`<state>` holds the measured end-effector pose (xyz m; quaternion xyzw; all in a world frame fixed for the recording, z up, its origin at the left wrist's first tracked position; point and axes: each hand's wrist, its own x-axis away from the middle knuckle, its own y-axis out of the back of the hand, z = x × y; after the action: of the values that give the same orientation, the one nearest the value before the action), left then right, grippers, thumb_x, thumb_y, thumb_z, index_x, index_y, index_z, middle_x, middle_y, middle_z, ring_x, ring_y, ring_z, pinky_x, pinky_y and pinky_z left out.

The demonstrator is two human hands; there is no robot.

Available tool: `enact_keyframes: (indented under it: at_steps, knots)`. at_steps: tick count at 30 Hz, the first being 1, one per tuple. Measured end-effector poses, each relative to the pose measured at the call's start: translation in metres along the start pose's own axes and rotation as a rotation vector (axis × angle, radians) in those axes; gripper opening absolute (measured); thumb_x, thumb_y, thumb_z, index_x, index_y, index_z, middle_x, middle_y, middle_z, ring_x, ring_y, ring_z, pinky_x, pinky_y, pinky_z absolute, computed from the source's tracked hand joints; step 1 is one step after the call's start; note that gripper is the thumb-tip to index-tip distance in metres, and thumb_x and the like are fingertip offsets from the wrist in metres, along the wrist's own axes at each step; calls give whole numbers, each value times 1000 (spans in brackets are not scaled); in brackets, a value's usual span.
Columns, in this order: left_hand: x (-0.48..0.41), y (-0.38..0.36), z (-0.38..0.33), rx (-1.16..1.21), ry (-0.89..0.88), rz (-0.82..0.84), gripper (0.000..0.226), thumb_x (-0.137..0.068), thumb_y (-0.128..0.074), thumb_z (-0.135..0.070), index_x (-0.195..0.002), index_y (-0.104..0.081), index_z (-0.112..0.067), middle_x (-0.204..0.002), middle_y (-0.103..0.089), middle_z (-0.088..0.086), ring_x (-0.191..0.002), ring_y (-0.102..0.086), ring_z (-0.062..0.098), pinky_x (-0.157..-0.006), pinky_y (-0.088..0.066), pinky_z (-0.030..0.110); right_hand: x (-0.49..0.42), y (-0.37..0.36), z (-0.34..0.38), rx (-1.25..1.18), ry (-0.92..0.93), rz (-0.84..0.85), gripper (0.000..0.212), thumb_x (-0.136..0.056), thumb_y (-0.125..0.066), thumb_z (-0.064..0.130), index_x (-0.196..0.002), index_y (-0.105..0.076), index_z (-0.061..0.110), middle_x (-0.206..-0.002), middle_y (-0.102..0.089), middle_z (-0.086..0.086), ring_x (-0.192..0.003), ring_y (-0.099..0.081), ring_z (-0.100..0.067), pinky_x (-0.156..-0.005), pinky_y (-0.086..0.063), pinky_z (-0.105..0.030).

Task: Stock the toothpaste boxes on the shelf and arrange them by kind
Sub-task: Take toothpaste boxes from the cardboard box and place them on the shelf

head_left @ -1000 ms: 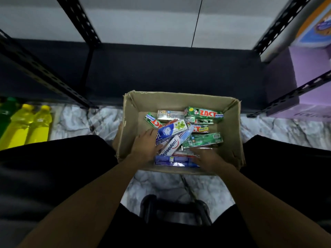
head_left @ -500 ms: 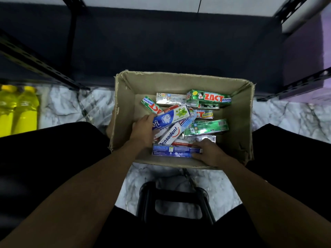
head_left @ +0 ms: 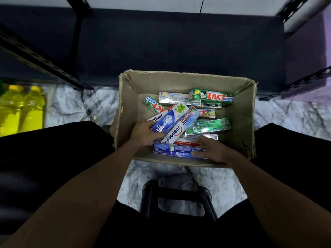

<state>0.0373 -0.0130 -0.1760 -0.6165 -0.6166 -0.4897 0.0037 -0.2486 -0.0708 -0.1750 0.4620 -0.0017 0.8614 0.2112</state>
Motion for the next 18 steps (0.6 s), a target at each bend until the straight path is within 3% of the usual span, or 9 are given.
enact_keyframes:
  at_steps: [2, 5, 8, 13, 15, 18]
  knots:
    - [4, 2, 0, 9, 14, -15, 38, -70, -86, -41, -97, -69, -20, -110, -70, 0, -92, -67, 12, -81, -58, 33, 2, 2, 3, 15, 18, 62, 67, -82, -74, 47, -142, -51, 28, -142, -51, 7, -128, -49, -17, -106, -40, -33]
    - [12, 0, 0, 85, 49, 11, 36, -78, -79, -36, -106, -65, -18, -110, -70, -5, -87, -66, 6, -72, -56, 25, 3, 2, 6, 92, 39, 74, 65, -80, -71, 55, -138, -56, 33, -151, -45, 2, -137, -42, -20, -115, -33, -38]
    - [21, -1, 0, 93, 26, 19, 44, -80, -79, -37, -115, -59, -19, -107, -68, -8, -84, -64, 4, -64, -48, 15, 7, 1, 11, 99, 47, 50, 54, -84, -73, 44, -135, -59, 32, -148, -48, 0, -135, -45, -20, -111, -36, -32]
    - [38, 4, -9, 63, -62, 74, 76, -62, -92, -41, -122, -47, -26, -114, -69, -4, -97, -69, 13, -82, -59, 37, 25, 2, 20, 68, 68, -26, 45, -91, -68, 32, -135, -60, 25, -137, -56, -1, -118, -55, -16, -87, -45, -20]
    - [46, 6, -16, 20, -106, 66, 71, -61, -91, -39, -115, -45, -32, -112, -71, -4, -96, -68, 13, -80, -57, 32, 36, 3, 26, 134, 96, -90, 44, -92, -67, 30, -135, -59, 22, -136, -57, -1, -119, -54, -14, -94, -45, -22]
    - [61, 16, -30, -12, -151, 8, 55, -63, -86, -34, -109, -55, -31, -102, -73, -5, -84, -67, 11, -64, -48, 21, 55, 8, 32, 179, 100, -189, 41, -92, -67, 29, -132, -62, 24, -132, -63, -4, -119, -59, -20, -100, -49, -34]
